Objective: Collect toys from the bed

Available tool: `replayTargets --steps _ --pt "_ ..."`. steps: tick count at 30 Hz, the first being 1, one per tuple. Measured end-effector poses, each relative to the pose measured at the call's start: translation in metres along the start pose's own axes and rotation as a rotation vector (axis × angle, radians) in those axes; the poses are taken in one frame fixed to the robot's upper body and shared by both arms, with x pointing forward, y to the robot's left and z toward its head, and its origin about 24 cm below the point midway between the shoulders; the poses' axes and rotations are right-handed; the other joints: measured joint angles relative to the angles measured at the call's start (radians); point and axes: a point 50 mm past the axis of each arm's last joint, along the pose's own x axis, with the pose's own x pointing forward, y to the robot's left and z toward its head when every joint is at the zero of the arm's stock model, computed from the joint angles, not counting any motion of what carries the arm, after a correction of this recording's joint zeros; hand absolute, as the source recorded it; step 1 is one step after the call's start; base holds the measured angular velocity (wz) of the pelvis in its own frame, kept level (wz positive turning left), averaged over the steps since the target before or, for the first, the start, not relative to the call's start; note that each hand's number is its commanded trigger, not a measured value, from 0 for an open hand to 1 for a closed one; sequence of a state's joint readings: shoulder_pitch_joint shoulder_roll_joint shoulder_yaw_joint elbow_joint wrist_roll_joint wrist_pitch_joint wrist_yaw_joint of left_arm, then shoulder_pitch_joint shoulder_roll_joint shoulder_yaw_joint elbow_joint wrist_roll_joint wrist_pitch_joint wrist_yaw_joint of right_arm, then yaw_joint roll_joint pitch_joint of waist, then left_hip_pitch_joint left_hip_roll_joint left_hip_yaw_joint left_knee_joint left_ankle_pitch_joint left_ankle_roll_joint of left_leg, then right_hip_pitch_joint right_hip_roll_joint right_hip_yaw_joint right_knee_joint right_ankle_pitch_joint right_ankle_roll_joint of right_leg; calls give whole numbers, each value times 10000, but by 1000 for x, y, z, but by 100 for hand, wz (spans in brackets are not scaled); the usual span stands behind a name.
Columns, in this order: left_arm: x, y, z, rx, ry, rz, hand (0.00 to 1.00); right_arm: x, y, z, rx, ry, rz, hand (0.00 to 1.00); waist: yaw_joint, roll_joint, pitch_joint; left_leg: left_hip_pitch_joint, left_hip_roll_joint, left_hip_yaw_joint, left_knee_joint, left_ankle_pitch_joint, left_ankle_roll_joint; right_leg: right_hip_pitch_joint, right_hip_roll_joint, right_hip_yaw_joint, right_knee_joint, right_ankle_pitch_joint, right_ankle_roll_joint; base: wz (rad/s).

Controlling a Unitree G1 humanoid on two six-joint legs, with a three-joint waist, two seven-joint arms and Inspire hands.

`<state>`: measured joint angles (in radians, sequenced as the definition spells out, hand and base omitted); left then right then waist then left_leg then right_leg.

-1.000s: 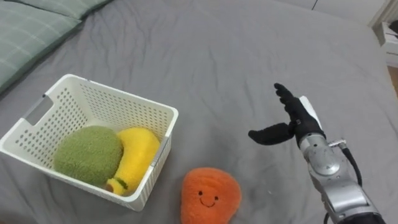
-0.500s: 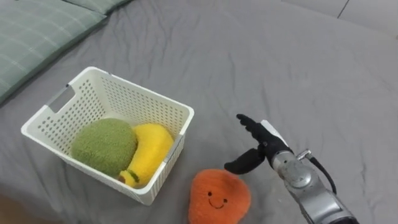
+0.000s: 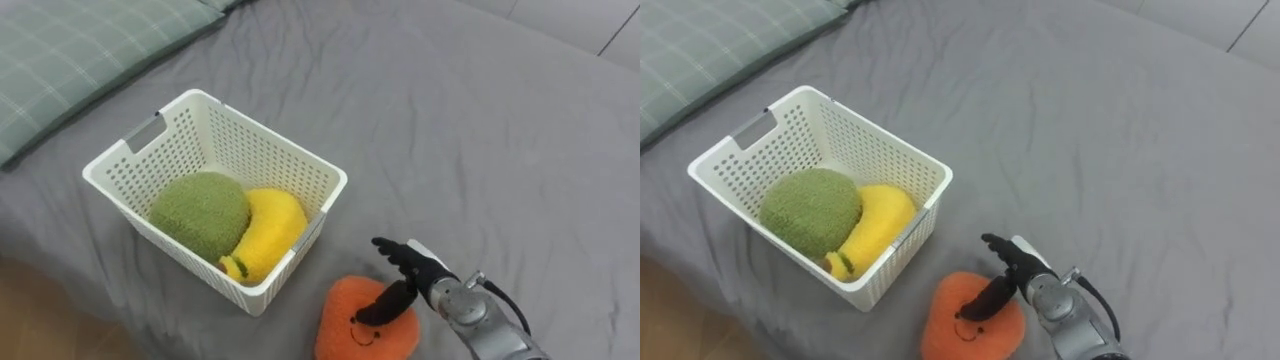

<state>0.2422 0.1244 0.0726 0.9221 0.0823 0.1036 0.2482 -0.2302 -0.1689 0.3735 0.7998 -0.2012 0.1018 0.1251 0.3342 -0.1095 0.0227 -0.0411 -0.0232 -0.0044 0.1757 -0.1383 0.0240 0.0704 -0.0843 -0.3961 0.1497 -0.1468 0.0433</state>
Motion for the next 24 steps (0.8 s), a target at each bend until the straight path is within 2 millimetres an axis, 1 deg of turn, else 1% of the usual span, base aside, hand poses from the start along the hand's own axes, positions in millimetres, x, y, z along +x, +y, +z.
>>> replayTargets --steps 3,4,8,12,15,16,17,19,20,21,22,24 --pt "0 0 1 2 -15 -87 0 1 1 -2 -29 116 55 0 28 -6 9 -75 -4 -21 45 -8 5 -22 -3 -35 -1 0 0 3" --pt "1 0 2 -5 -25 -137 0 1 2 -2 -69 116 94 0 40 -49 -20 -84 -5 -21 51 -9 5 -26 -3 -33 -1 0 0 0" --pt "1 -1 2 7 36 -209 0 1 6 1 -313 72 447 0 47 -69 -35 -82 -7 -15 62 -8 6 -24 -2 -27 1 0 0 0" --pt "1 -1 1 66 126 -209 0 3 8 2 -503 113 632 0 69 -54 -24 -76 -16 -25 116 -11 9 0 -5 -25 2 0 0 0" --pt "1 -1 0 359 135 -182 0 3 9 -4 -556 383 716 0 142 -49 -20 -69 -19 -34 110 -14 13 19 -5 -17 4 0 0 0" --pt "1 -1 -1 426 185 -186 0 3 10 -4 -567 428 718 3 180 -50 -20 -68 -19 -33 116 -16 13 21 -3 6 6 1 -1 0" --pt "1 -1 -2 446 222 -189 0 3 10 -4 -588 430 718 33 193 -50 -19 -67 -21 -32 119 -16 13 24 -3 13 6 1 -1 0" --pt "0 -1 -5 480 368 -190 0 3 10 -4 -634 429 722 69 257 -48 -17 -65 -26 -37 137 -19 16 40 -4 19 6 1 -1 0" --pt "0 -1 -5 488 408 -189 0 3 10 -4 -651 431 721 91 267 -49 -17 -66 -28 -40 141 -21 18 40 -5 22 7 1 -1 0" --pt "0 -1 -7 503 476 -189 0 3 10 -4 -752 440 717 98 272 -51 -17 -68 -31 -47 152 -25 22 45 -6 27 7 1 -1 0" --pt "-1 0 -9 515 534 -196 0 3 10 -4 -880 449 710 100 274 -52 -17 -72 -35 -57 173 -33 25 54 -8 26 7 1 -1 0" --pt "-1 0 -12 534 627 -197 0 3 10 -3 -957 440 712 100 273 -51 -17 -94 -35 -73 247 -71 27 71 -7 30 7 0 -1 0"
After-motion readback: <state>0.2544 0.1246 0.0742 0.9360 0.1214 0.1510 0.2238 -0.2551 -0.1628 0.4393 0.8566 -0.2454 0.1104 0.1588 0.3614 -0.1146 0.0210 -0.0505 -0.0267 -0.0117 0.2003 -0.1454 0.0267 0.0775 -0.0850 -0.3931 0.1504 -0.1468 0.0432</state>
